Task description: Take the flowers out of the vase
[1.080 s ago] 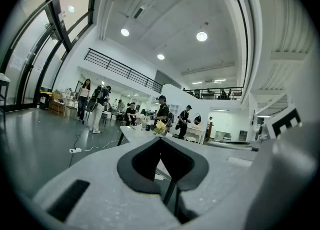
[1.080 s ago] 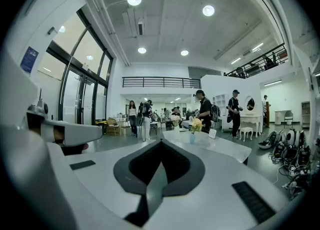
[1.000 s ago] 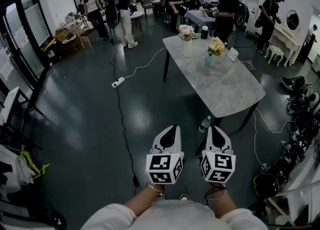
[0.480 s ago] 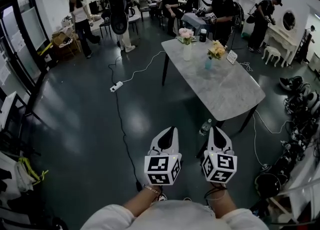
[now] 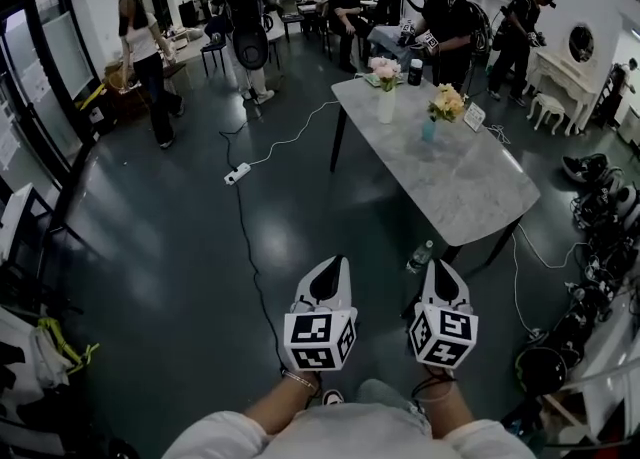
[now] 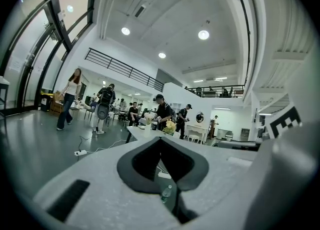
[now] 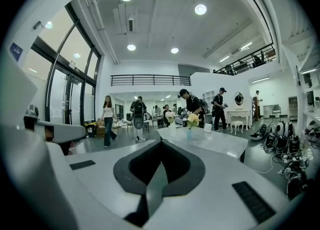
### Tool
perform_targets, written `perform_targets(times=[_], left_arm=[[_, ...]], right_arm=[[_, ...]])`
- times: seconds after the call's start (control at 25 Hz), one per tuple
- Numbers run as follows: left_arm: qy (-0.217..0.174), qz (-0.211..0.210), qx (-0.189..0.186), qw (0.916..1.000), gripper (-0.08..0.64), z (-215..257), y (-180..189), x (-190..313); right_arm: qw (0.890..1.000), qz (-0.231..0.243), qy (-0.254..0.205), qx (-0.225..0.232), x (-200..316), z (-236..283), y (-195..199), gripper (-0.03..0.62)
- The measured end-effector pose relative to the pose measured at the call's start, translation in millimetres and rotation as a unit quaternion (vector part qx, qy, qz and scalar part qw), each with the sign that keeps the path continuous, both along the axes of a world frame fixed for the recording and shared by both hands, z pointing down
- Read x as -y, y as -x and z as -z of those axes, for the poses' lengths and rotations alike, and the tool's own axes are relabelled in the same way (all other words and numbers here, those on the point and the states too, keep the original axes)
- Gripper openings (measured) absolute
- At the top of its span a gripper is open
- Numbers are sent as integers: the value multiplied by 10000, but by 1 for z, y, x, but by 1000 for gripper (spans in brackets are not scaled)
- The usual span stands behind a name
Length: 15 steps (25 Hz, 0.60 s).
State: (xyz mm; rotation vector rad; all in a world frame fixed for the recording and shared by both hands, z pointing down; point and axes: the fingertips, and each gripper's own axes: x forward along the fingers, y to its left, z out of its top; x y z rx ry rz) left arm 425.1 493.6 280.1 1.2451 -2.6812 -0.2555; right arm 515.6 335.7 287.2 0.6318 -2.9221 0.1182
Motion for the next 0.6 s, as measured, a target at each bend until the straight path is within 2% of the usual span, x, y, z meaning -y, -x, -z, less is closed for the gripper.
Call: perform_targets(times=[0.32,0.6], left_arm=[[44,80,-123,9999,9,-14,20,1],[243,214,-33,9995,9,-22,68,24]], right_arm=[[9998,-76,106,-173,11,-16,17,2],[9995,48,261,-140,39,-34,73,2]])
